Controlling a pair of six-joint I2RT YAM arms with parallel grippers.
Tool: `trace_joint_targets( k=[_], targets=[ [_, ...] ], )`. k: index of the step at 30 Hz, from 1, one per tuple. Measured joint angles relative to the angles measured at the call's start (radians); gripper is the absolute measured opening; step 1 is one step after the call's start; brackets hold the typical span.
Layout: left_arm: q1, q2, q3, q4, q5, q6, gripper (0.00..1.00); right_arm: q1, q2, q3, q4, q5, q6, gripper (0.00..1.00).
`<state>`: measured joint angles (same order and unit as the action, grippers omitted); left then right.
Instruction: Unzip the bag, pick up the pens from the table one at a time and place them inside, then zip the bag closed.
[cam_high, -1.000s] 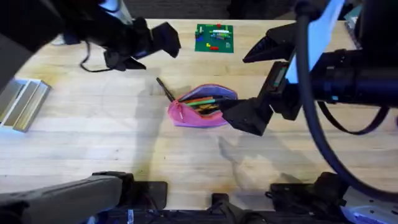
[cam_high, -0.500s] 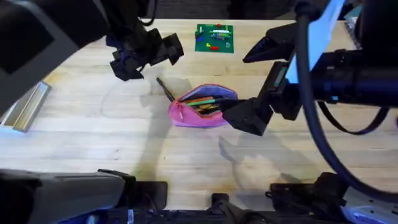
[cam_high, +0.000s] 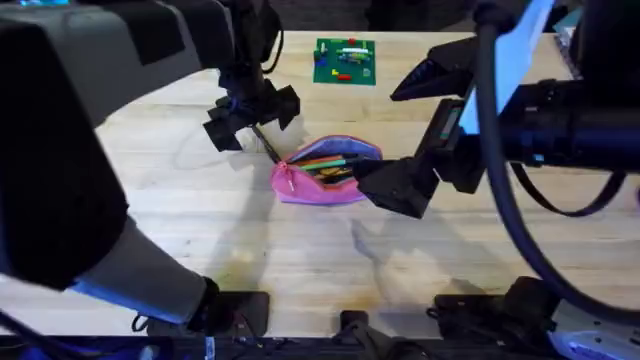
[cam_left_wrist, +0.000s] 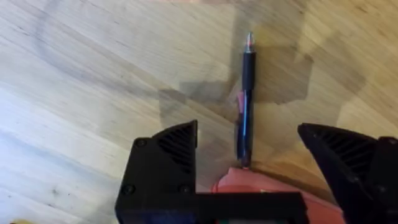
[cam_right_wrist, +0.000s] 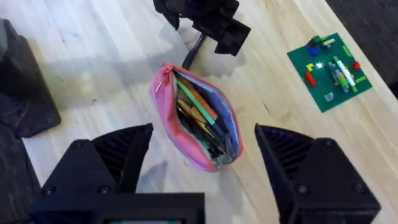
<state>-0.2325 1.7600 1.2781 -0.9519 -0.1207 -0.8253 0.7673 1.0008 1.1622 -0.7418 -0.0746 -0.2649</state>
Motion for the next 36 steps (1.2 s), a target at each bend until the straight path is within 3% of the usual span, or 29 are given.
trace_joint_targets(
  k=[18,21,30,36],
  targets=[
    [0.000,0.107,0.001,0.072,0.004,-0.088,0.995,0.000,0.000,0.000,0.000,0.000,0.000,0.998],
    [0.000,0.120,0.015,0.072,0.015,-0.097,0.700,0.000,0.000,0.000,0.000,0.008,0.000,0.997],
    [0.000,0.120,0.017,0.065,0.011,-0.097,0.071,0.000,0.000,0.000,0.000,0.037,0.000,0.998],
    [0.000,0.120,0.018,0.066,0.008,-0.099,0.049,0.000,0.000,0.000,0.000,0.043,0.000,0.998]
  ],
)
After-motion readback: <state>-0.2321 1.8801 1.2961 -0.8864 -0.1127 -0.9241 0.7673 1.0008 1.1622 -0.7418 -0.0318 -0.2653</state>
